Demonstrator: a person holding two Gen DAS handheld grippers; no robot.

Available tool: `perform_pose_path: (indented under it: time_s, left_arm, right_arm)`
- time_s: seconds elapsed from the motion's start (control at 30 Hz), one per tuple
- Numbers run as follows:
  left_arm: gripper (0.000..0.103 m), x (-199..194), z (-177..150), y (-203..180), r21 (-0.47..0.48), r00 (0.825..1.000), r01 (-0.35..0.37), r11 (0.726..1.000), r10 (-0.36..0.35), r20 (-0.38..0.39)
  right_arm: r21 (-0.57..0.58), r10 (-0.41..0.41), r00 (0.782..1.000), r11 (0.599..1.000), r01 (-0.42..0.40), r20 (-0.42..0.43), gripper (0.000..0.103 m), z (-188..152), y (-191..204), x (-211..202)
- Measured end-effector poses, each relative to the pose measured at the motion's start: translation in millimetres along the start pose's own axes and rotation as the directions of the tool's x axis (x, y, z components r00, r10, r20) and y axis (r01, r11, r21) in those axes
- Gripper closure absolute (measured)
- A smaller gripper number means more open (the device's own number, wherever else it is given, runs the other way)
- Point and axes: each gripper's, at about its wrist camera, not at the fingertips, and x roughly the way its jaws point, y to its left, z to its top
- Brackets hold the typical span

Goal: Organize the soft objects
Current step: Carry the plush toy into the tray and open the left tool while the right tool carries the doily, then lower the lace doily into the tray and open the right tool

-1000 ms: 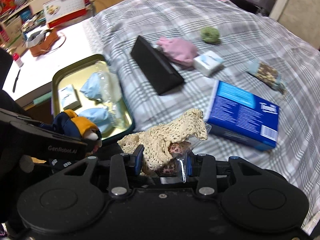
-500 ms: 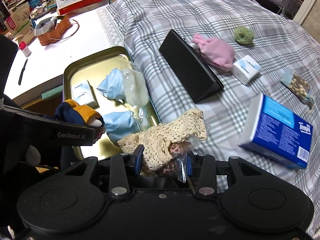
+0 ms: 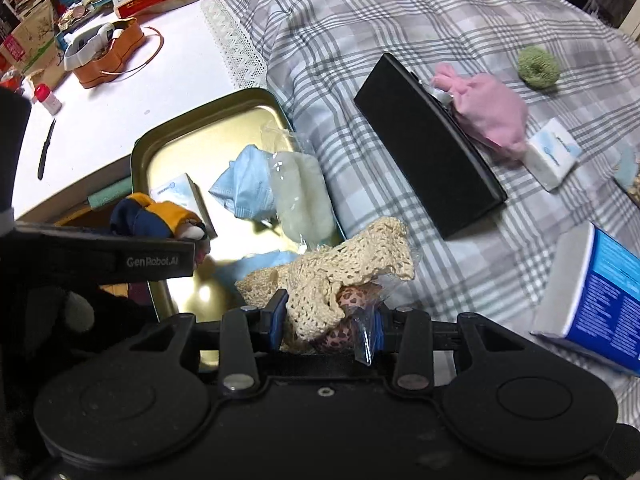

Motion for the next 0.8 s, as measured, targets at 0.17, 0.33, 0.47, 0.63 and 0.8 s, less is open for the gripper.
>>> perform_pose_path:
  time_s: [0.17, 0.33, 0.47, 0.63, 0.8]
  left_arm:
    - [0.042, 12, 11, 6, -0.041, 1.000, -0.004, 0.999, 0.003, -0.023]
    - [0.041, 11, 26, 13, -0.068, 1.000, 0.012, 0.998, -0.014, -0.029]
    - [0.041, 5, 45, 18, -0.074, 1.000, -0.006, 0.997, 0.006, -0.003]
    - [0.036, 2, 70, 20, -0.064, 0.999, -0.017, 0.998, 0.019, 0.032]
    - [0.023, -2, 75, 18, -0.057, 0.997, 0.023, 0.998, -0.018, 0.071]
  right_arm:
    - [0.024, 0.034, 0.999, 0.999, -0.034, -0.021, 0.064, 16, 0, 13]
    - [0.028, 0.076, 0.997, 0.997, -0.076, -0.029, 0.064, 28, 8, 22]
    - [-0.004, 0.100, 0.995, 0.995, -0.100, -0.029, 0.064, 34, 25, 27]
    - [-0.015, 0.138, 0.989, 0.990, -0.139, -0.047, 0.063, 38, 39, 38]
    - [-0.010, 0.157, 0.987, 0.988, -0.157, -0.023, 0.040, 41, 42, 41]
